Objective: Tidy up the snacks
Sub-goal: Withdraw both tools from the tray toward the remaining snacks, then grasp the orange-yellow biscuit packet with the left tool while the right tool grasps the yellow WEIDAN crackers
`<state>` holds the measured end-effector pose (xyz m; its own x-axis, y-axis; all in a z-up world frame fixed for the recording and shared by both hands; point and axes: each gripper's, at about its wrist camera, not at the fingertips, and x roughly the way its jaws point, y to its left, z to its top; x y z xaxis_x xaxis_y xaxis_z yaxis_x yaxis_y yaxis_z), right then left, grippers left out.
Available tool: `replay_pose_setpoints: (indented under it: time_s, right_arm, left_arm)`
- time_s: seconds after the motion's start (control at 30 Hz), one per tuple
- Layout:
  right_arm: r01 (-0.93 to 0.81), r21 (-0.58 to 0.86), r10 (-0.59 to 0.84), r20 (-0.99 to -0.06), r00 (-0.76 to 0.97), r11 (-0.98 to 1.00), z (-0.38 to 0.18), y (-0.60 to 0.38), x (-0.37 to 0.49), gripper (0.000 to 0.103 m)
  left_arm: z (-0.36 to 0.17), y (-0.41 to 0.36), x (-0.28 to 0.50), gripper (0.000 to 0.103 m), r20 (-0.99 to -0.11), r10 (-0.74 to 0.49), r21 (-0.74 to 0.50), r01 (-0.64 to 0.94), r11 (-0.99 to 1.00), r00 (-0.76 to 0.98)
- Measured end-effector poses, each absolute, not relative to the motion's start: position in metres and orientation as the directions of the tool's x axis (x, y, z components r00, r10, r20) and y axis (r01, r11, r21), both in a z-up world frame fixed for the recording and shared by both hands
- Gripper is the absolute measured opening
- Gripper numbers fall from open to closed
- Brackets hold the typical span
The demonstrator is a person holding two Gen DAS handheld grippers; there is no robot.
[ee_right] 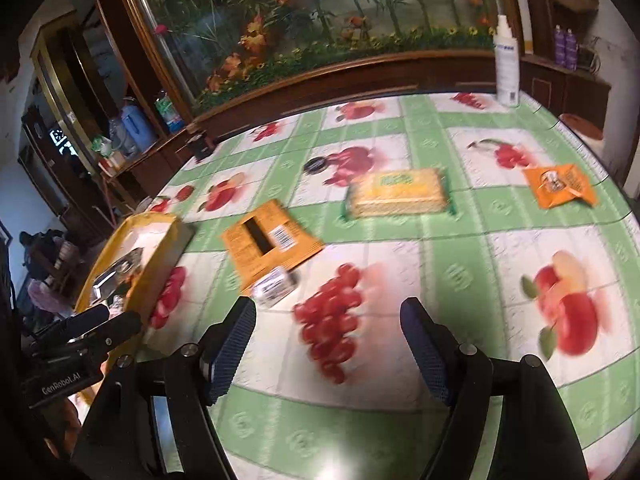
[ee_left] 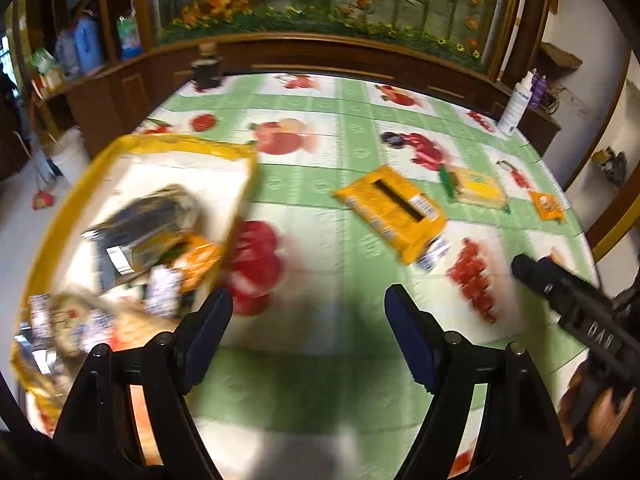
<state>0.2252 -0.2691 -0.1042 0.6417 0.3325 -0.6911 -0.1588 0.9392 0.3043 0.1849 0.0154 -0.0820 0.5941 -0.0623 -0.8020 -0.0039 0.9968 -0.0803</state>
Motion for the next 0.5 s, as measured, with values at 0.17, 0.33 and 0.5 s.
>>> replay_pose_setpoints:
  time_s: [0.17,0.33,0.5]
  right_arm:
    - [-0.193,0.272,0.33,-0.683,0.652,0.943,-0.104,-0.276,0.241,0.077]
    - [-0.125,0.273,0.284,-0.686,0.67,0.954,-0.109,-0.297,0.279,0.082]
    - [-0.135,0.272,0.292,-0.696,0.656,0.953,-0.113,-0.3,0.313,0.082]
  left_arm:
    - [-0.087,-0.015,0.233,0.078,-0.814,-0.089,-0.124,-0.022,0.992,0.574]
    - [-0.097,-0.03,0.266,0.078,-0.829,-0.036,-0.101,-0.085,0.991,0.558]
    - [-0.111,-0.036,0.283,0.078,-0.846,-0.017,-0.114,-0.151,0.982,0.532]
